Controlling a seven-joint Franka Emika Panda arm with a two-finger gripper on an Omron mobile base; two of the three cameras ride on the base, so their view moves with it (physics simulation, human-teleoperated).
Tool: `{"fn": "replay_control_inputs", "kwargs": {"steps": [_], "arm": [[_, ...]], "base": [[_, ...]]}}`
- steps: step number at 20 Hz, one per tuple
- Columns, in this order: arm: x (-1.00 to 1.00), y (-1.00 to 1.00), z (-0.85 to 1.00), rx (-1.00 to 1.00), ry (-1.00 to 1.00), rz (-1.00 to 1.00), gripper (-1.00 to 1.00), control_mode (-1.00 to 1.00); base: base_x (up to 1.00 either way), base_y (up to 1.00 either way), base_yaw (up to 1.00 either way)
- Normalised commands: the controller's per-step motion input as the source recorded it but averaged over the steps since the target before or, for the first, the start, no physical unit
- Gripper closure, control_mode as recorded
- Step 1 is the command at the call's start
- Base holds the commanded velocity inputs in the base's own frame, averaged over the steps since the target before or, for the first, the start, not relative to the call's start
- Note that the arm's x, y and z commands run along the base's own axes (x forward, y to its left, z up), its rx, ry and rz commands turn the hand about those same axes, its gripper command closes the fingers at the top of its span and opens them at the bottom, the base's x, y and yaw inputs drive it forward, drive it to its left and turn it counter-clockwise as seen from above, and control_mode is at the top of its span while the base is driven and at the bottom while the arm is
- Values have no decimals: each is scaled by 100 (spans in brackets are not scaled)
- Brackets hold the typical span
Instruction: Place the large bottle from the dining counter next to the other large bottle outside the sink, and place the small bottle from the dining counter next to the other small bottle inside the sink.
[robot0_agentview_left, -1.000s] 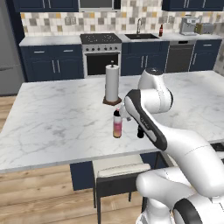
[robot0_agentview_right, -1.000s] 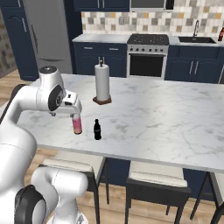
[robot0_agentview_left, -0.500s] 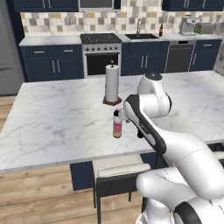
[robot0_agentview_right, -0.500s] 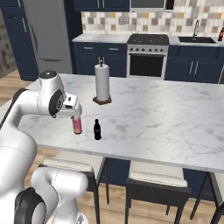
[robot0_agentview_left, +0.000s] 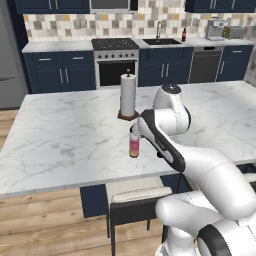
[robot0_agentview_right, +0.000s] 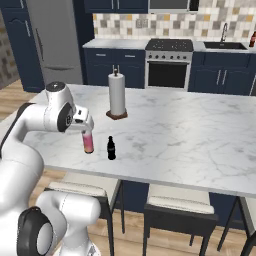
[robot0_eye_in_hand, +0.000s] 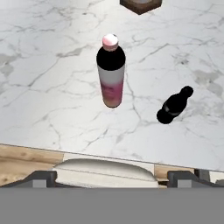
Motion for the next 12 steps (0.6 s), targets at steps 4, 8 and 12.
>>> {"fn": "replay_control_inputs", "kwargs": {"steps": [4,8,12], "arm": [[25,8,-3,0,-3,0,-100,-100],[23,6,-7,0,0,0,-100,-100],[21,7,-16,0,0,0,-100,-100]], "base": [[0,0,0],[0,0,0],[0,0,0]]}}
